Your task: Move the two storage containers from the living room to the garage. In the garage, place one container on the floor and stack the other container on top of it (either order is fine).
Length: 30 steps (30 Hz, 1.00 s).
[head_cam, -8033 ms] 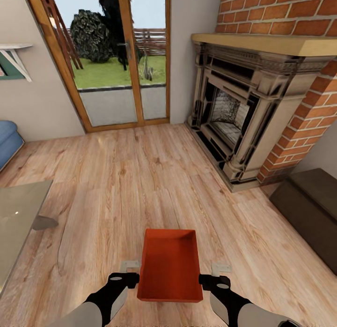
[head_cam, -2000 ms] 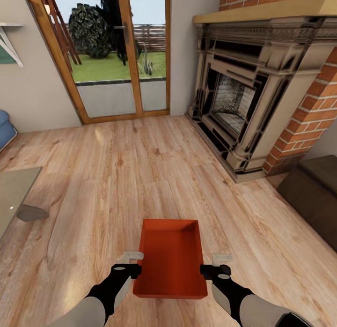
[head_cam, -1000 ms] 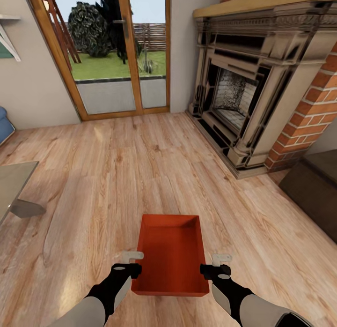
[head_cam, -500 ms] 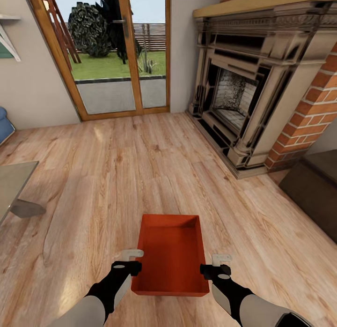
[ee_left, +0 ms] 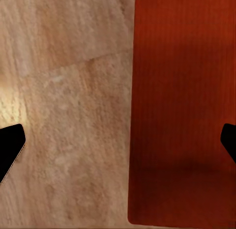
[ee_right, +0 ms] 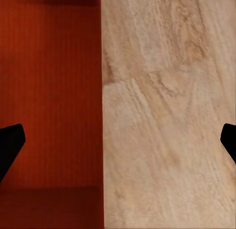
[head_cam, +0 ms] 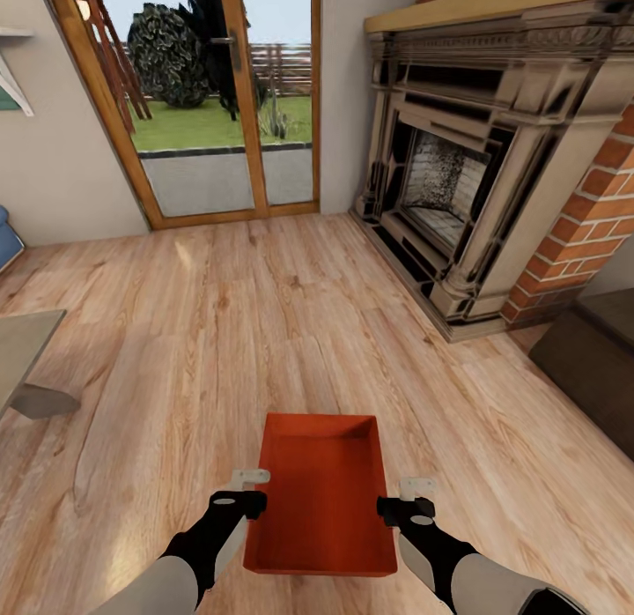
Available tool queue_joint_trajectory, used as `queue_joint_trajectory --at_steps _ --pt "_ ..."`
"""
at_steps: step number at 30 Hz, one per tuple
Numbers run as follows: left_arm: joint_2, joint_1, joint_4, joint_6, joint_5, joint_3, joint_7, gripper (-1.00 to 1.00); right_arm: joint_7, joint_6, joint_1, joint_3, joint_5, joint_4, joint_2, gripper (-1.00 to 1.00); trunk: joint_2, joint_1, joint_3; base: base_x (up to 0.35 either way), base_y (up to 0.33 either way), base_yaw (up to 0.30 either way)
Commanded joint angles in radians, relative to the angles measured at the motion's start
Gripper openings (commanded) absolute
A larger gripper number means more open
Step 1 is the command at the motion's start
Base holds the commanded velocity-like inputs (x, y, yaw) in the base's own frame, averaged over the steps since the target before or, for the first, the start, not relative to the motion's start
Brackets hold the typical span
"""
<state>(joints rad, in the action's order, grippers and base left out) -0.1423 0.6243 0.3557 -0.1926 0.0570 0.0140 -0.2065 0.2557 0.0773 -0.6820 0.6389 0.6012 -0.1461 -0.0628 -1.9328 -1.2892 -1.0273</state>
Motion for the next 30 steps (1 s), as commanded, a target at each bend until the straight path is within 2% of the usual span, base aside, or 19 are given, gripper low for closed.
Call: queue_joint_trajectory --at_steps 1,19,30 --pt "0.0 0.0 0.002 -0.004 0.006 0.001 -0.002 1.0 0.004 0.003 -0.001 0.008 0.01 0.0 0.0 1.0 0.0 0.0 -0.001 0.125 0.0 0.0" --pt "0.0 0.0 0.003 -0.002 0.006 0.004 -0.003 1.0 0.004 0.004 -0.001 0.008 0.011 0.0 0.001 1.0 0.0 0.0 -0.001 0.012 0.0 0.0" --pt "0.001 0.0 0.003 -0.002 0.006 0.005 -0.008 1.0 0.004 0.004 -0.001 0.008 0.011 0.0 0.0 1.0 0.0 0.0 -0.001 0.091 0.0 0.0"
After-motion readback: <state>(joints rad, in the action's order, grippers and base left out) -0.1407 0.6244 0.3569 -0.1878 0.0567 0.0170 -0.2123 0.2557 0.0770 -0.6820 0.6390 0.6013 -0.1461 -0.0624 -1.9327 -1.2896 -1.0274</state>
